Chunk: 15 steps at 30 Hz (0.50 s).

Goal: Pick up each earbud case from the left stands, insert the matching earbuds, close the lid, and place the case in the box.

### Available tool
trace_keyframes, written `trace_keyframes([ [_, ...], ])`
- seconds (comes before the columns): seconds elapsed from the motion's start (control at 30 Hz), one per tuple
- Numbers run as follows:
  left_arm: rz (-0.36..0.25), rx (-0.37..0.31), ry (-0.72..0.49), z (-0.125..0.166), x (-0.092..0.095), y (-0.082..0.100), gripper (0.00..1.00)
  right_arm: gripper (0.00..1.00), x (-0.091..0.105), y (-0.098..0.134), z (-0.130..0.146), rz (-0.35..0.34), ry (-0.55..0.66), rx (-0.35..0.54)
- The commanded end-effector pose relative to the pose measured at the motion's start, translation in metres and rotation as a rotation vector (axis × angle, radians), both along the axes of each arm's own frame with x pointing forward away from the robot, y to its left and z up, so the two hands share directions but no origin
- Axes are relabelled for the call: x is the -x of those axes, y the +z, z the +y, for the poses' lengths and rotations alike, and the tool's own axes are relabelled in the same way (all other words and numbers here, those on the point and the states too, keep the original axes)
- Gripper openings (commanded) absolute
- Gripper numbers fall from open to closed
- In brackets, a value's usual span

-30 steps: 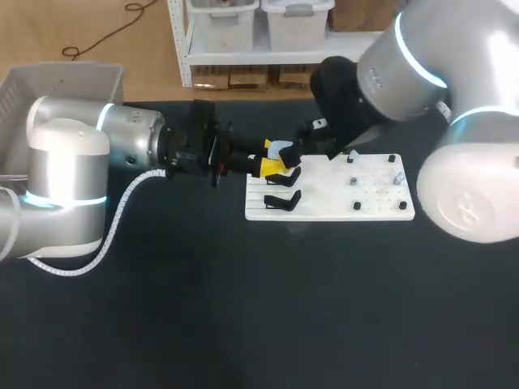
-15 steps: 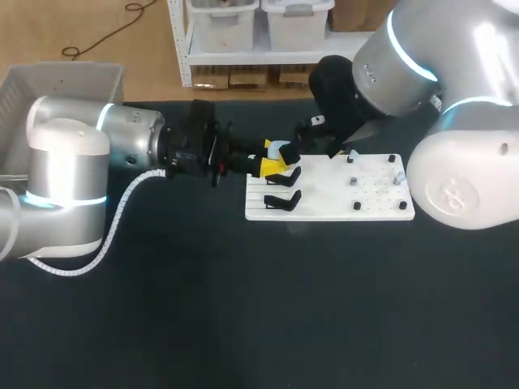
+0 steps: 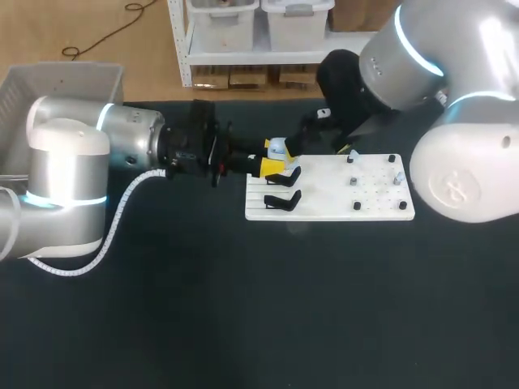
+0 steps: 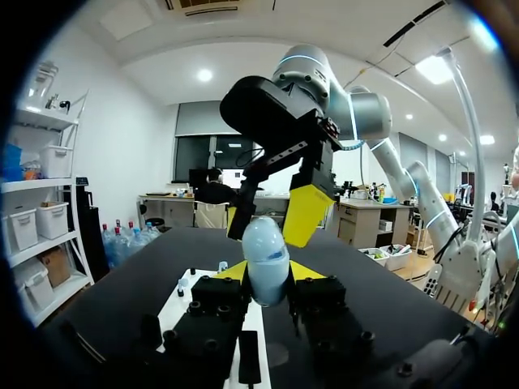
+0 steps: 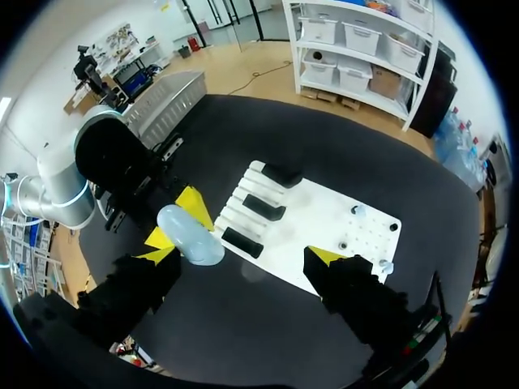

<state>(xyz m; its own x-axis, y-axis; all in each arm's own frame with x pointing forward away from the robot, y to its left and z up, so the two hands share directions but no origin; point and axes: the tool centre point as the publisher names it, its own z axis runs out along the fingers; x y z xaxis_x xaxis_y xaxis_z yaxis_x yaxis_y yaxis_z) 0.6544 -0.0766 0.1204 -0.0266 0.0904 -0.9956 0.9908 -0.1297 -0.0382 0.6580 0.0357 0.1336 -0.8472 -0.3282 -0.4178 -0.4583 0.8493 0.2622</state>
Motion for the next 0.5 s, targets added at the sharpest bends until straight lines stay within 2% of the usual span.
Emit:
trace_keyframes([
  [0.03, -0.001, -0.001, 0.001, 0.000, 0.001, 0.000, 0.00, 1.00, 0.000, 0.003, -0.003, -0.017, -0.015, -0.001],
  [0.3, -0.001, -0.001, 0.001, 0.000, 0.001, 0.000, 0.00, 1.00, -0.009, 0.031, -0.017, -0.104, -0.046, -0.025],
  [0.5, -0.024, 0.033, -0.002, 0.001, 0.001, 0.001, 0.00, 1.00, -0.009, 0.053, -0.039, -0.176, -0.057, 0.023],
])
